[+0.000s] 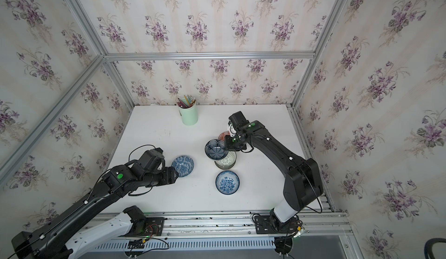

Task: Stack the bowls
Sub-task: Place the bowl on the bowl.

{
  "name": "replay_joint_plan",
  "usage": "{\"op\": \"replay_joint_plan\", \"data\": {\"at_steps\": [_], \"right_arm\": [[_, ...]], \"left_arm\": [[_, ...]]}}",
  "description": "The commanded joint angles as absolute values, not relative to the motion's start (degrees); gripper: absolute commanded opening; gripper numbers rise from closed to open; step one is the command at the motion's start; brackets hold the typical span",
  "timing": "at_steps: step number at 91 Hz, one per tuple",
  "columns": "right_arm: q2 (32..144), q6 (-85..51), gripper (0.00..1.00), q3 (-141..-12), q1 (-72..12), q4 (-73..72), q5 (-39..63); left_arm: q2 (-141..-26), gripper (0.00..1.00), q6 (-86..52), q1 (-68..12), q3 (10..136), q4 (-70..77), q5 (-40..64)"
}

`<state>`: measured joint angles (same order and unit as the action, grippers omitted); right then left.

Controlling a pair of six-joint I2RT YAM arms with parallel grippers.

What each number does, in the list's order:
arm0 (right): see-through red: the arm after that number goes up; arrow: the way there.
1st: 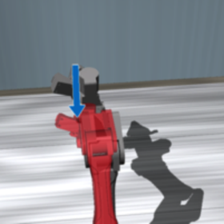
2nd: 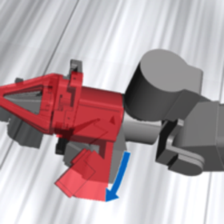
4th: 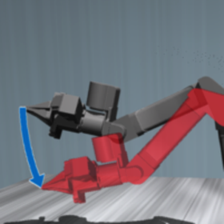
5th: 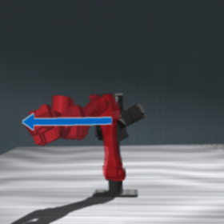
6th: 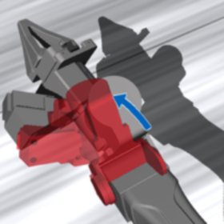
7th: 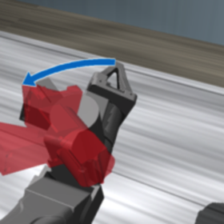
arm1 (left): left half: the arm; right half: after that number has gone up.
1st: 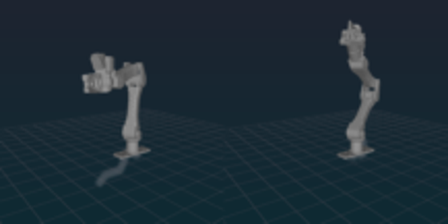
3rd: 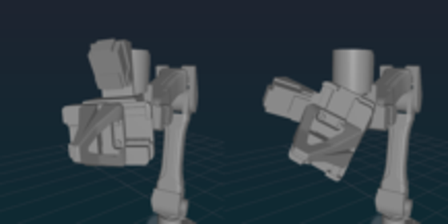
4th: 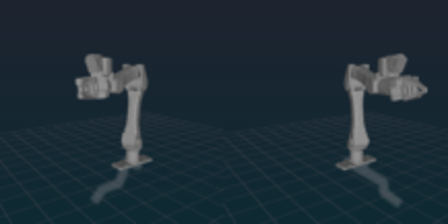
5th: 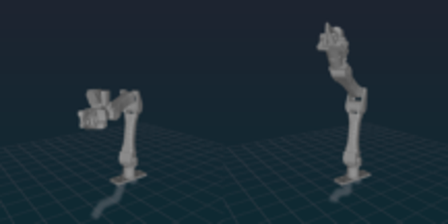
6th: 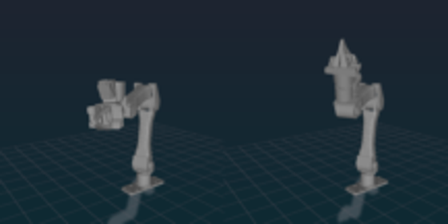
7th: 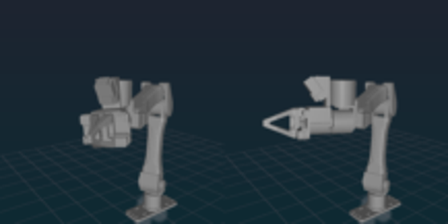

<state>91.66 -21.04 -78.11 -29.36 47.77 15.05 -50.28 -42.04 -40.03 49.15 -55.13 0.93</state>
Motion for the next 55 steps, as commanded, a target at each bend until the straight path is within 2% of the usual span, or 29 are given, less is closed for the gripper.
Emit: {"op": "replay_joint_plan", "data": {"at_steps": [1,55], "right_arm": [[91.9,-21.3,0.00,-78.8,-28.0,46.5,14.5],[88.6,-21.8,0.00,-70.0,-25.9,42.6,15.8]], "left_arm": [[-49.9,0.80,-42.1,-39.9,49.0,-54.9,0.7],[-48.9,0.80,-42.5,-40.0,47.4,-54.3,1.2]]}}
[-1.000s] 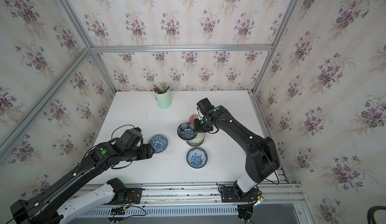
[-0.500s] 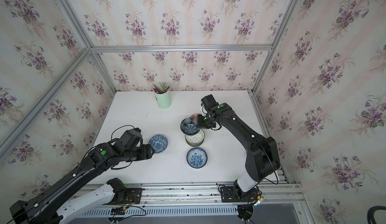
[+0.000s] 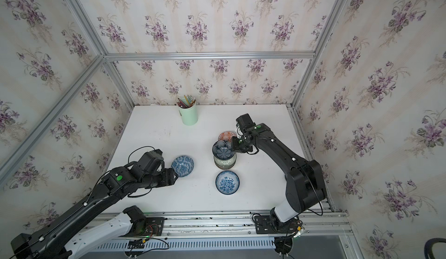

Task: Stack the bowls
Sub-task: Place the bowl on the bowl.

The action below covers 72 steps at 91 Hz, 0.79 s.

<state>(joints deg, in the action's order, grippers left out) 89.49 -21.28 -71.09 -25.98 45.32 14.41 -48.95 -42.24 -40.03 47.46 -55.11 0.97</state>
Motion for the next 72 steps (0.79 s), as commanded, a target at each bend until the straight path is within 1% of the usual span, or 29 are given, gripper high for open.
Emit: {"op": "replay_joint_plan", "data": {"at_steps": [1,72], "right_arm": [[88.5,-21.8,0.00,-69.8,-25.9,42.6,15.7],[88.5,-21.6,0.00,-66.3,-26.0,41.0,14.9]], "left_arm": [[-48.9,0.80,-42.5,-40.0,47.3,-54.4,1.2],[-49.6,0.80,-42.7,-40.0,46.5,-53.3,2.1]]}}
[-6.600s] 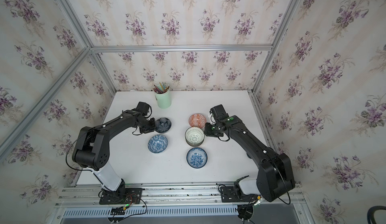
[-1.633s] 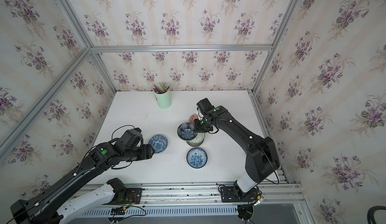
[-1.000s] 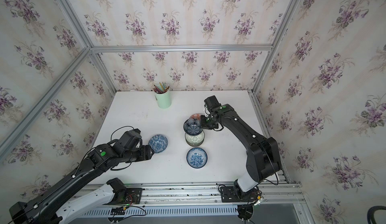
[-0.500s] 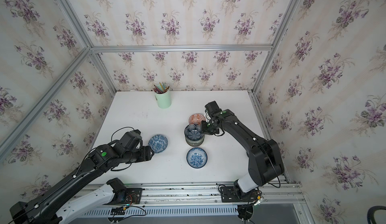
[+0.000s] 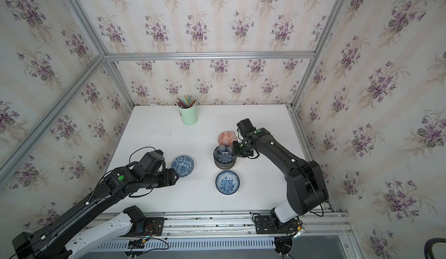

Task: Stack the bowls
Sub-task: Place the bowl on the bowl.

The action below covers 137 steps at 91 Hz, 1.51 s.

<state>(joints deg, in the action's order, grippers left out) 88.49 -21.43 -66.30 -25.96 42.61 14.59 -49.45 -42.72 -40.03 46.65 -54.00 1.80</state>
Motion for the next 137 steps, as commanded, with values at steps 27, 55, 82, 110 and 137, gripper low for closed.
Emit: {"op": "replay_joint_plan", "data": {"at_steps": [27,55,82,110,137], "right_arm": [[88.9,-21.5,0.00,-66.1,-26.0,40.4,15.5],[89.0,-21.5,0.00,-66.0,-25.9,40.3,15.2],[89.2,-21.5,0.00,-65.7,-26.0,40.0,15.4],[89.1,-21.5,0.01,-65.5,-26.1,39.8,15.3],[89.3,-21.5,0.07,-65.2,-26.0,39.7,15.4]], "left_arm": [[-50.1,0.80,-42.7,-40.0,46.6,-53.0,2.2],[-50.7,0.80,-42.5,-40.0,47.5,-53.0,2.5],[-50.5,0.80,-42.5,-40.0,47.0,-52.7,2.6],[-50.8,0.80,-42.5,-40.0,46.8,-52.4,2.7],[-50.4,0.80,-42.5,-40.0,46.5,-52.6,2.6]]}}
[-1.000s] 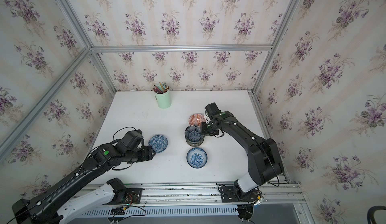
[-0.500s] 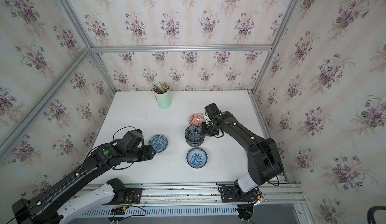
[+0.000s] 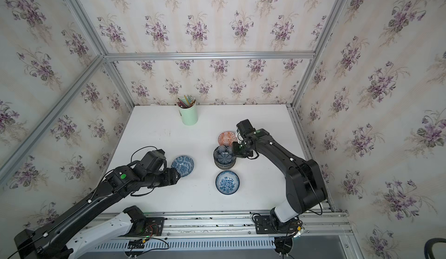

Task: Stack the bowls
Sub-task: Place the bowl on the bowl.

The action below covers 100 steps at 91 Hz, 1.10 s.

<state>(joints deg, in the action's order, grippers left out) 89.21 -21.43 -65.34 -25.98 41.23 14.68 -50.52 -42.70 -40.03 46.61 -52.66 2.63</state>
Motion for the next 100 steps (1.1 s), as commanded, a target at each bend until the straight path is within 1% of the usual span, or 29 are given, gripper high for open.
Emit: {"op": "replay_joint_plan", "data": {"at_steps": [1,10,37,76,100], "right_arm": [[89.4,-21.5,0.07,-65.3,-26.0,39.7,15.4],[89.4,-21.4,0.08,-65.3,-26.1,39.8,15.6],[89.1,-21.4,0.16,-65.3,-26.2,39.9,15.4],[88.9,-21.3,0.20,-65.6,-26.1,40.4,15.0],[89.1,-21.1,0.26,-67.6,-26.2,41.5,14.1]], "left_arm": [[-50.4,0.80,-42.5,-39.9,46.5,-52.6,2.6],[-50.4,0.80,-42.5,-40.0,46.6,-52.5,2.6],[-50.8,0.80,-42.1,-40.0,47.2,-52.6,2.5],[-50.7,0.80,-42.1,-40.0,47.3,-52.9,2.5],[-50.7,0.80,-42.2,-40.0,47.2,-52.9,2.5]]}}
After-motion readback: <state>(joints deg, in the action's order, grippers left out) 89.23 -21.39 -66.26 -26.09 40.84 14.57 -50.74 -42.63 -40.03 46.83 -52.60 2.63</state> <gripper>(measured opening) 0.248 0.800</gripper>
